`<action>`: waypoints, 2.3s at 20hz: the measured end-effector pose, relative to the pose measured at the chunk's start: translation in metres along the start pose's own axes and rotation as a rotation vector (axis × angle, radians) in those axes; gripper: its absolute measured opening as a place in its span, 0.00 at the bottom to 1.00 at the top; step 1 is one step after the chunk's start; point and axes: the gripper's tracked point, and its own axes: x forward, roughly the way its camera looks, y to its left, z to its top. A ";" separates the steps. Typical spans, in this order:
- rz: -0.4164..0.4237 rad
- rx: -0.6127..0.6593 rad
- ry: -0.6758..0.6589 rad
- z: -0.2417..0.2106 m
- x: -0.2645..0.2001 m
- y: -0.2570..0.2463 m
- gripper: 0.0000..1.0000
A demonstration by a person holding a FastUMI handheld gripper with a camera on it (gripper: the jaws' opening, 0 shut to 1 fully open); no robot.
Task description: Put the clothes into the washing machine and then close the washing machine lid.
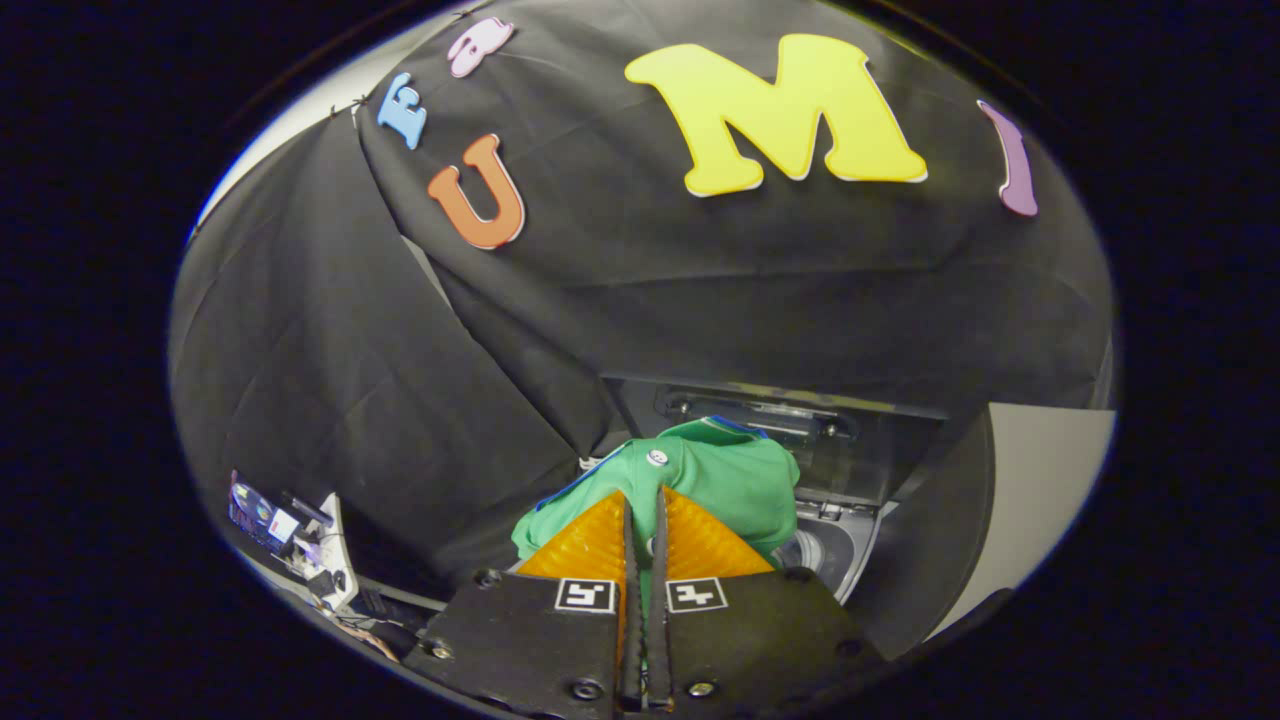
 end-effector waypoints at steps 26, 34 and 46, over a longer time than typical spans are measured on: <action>-0.237 0.139 0.148 -0.129 0.176 -0.093 0.06; -0.251 0.126 0.141 -0.126 0.180 -0.097 0.06; -0.214 -0.016 0.076 -0.086 0.142 -0.074 0.91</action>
